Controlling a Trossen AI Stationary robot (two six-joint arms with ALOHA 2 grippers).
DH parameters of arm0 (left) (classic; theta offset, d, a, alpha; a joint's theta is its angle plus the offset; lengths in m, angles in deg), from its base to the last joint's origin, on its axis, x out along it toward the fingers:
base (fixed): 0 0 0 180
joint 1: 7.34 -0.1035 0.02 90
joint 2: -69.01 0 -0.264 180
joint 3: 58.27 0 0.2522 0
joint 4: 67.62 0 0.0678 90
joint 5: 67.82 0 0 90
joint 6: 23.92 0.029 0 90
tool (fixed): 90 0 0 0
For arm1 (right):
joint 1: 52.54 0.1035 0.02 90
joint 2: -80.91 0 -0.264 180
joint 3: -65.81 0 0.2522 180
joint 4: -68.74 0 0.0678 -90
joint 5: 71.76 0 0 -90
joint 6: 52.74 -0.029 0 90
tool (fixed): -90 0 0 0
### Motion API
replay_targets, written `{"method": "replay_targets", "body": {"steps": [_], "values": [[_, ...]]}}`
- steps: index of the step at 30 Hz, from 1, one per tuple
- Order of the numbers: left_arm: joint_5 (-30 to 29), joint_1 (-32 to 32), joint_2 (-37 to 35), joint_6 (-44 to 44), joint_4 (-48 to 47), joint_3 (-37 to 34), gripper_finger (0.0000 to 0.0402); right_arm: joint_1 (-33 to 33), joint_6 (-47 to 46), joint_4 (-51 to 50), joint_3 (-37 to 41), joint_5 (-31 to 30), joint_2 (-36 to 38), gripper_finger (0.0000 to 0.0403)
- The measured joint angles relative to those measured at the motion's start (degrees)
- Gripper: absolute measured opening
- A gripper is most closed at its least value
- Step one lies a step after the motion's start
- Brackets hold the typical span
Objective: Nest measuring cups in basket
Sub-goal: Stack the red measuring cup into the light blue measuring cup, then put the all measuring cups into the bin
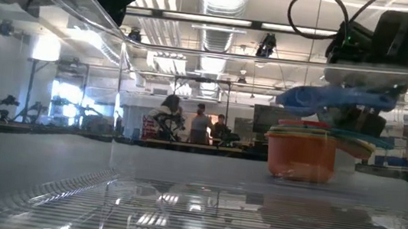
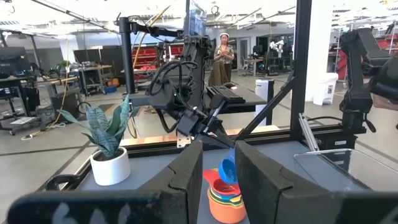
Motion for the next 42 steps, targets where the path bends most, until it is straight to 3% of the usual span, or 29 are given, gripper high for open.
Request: {"method": "replay_targets", "body": {"steps": [12, 21, 29, 42], "values": [[0.0, 0.0, 0.3, 0.0, 0.0, 0.0, 0.0076, -0.3, -0.7, -4.7, 0.2, -0.4, 0.0, 0.0015], [0.0, 0.0, 0.4, 0.0, -0.1, 0.0, 0.0076, -0.3, -1.0, -5.0, -0.9, -2.0, 0.0, 0.0077], [0.0, 0.0, 0.4, 0.0, -0.5, 0.0, 0.0076, -0.3, 3.5, -11.9, -5.6, -2.2, 0.0, 0.0129], [0.0, 0.0, 0.4, 0.0, -0.7, 0.0, 0.0076, 4.8, 13.2, -21.2, -15.4, -25.0, 0.5, 0.0112]]}}
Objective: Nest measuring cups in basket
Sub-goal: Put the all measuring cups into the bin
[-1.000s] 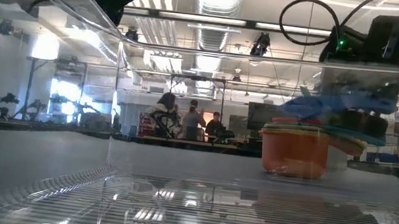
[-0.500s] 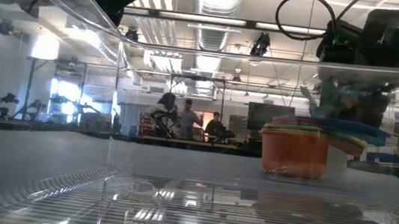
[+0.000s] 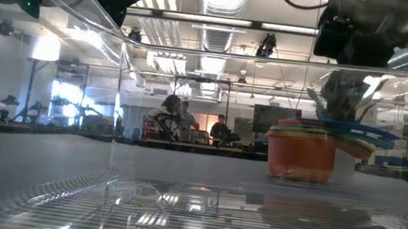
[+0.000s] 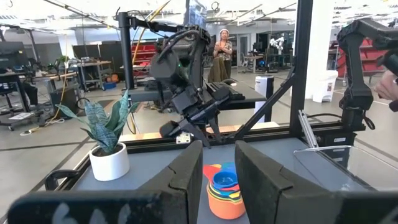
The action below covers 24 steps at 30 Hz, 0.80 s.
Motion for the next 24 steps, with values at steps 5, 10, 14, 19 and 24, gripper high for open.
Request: {"method": "replay_targets", "body": {"steps": [5, 10, 14, 19, 24], "values": [[0.0, 0.0, 0.0, 0.0, 0.0, 0.0, 0.0076, 3.5, 0.3, -0.7, -2.3, -6.7, 0.0, 0.0104], [0.0, 0.0, 0.0, 0.0, -0.3, 0.0, 0.0076, 7.0, -0.9, -1.4, -4.2, -13.8, 0.0, 0.0096], [0.0, 0.0, 0.0, -0.3, -0.4, -0.7, 0.0076, 10.3, -1.6, -1.4, -4.8, -19.1, 0.0, 0.0087], [0.0, 0.0, 0.0, -2.5, -0.3, -1.7, 0.0076, 14.5, -4.9, -0.8, -4.8, -21.0, 0.0, 0.0072], [-0.4, 0.8, 1.2, -8.7, 0.6, -2.4, 0.0076, 19.7, -8.3, 0.4, -4.8, -26.5, 0.0, 0.0061]]}}
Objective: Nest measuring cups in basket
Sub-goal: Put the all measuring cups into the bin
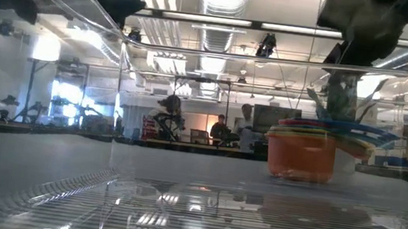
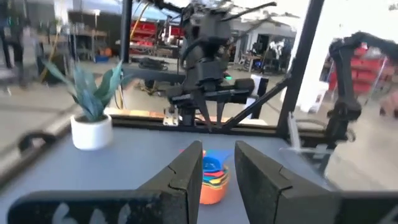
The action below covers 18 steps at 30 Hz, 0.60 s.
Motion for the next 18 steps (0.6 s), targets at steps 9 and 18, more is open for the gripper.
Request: {"method": "replay_targets", "body": {"steps": [9, 18], "values": [[-9.9, 7.2, 15.7, -0.5, -0.8, 8.7, 0.0076, 7.9, -5.0, 1.9, -0.9, -7.0, -0.3, 0.0056], [-6.4, 6.6, 37.2, 6.3, -9.4, 30.0, 0.0076, 17.6, -8.1, 1.8, -0.9, -13.4, -0.6, 0.0056]]}}
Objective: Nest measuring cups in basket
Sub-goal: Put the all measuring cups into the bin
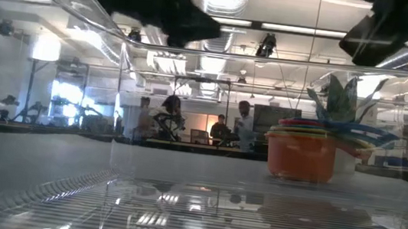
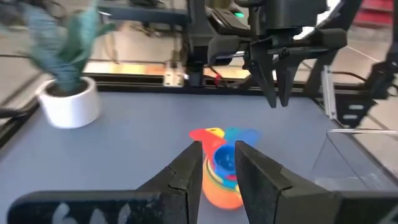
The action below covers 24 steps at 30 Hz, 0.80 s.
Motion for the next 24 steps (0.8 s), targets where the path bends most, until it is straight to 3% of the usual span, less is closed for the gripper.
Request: {"method": "replay_targets", "body": {"steps": [4, 9, 16, 24], "values": [[5.7, -0.9, 8.9, 1.7, -5.6, 11.0, 0.0076, 3.6, -1.4, 0.0, 0.1, -2.9, 0.0, 0.0056], [6.8, -1.1, 17.4, 3.2, -13.2, 22.2, 0.0075, 6.4, -3.4, 0.0, 0.1, -5.1, 0.0, 0.0056], [9.6, -1.1, 25.7, 3.4, -19.4, 32.7, 0.0007, 7.1, -5.1, 0.0, 0.5, -5.5, -0.9, 0.0056], [10.2, -1.1, 33.4, 3.9, -26.6, 43.4, 0.0001, 7.0, -5.0, 1.3, 0.4, -6.3, -6.0, 0.0056]]}}
